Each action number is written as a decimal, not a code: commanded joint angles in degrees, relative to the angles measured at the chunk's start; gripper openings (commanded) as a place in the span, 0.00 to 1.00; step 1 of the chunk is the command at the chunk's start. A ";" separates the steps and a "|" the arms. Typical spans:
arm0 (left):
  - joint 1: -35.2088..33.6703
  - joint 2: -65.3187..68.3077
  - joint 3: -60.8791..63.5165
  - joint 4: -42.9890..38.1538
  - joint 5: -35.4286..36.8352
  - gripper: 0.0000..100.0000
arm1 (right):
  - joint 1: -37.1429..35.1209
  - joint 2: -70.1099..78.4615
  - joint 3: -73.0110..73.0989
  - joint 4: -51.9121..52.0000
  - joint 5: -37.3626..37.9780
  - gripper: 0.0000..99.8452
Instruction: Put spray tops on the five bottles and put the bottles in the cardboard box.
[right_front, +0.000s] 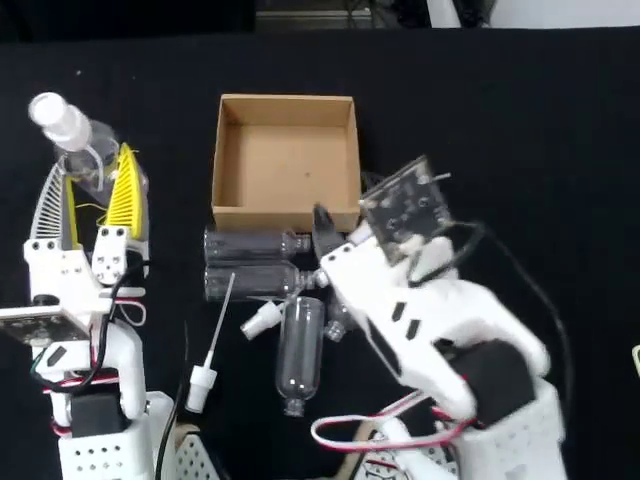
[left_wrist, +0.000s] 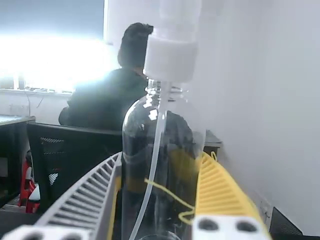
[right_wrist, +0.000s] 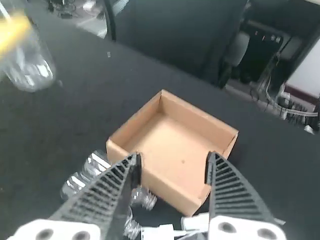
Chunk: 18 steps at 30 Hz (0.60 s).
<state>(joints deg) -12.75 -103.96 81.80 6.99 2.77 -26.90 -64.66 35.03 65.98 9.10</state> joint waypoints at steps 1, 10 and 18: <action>-1.80 0.09 -0.92 -1.41 0.09 0.09 | 1.41 -5.76 10.77 -6.95 0.09 0.20; -2.07 9.41 -3.38 -9.41 0.00 0.09 | 1.41 -12.26 24.40 -10.81 0.09 0.20; -2.07 24.88 -10.59 -9.58 -0.09 0.09 | 1.05 -15.25 33.89 -15.38 -0.18 0.20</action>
<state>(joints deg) -13.45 -83.12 76.97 -1.10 2.77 -26.90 -78.20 68.09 53.14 9.10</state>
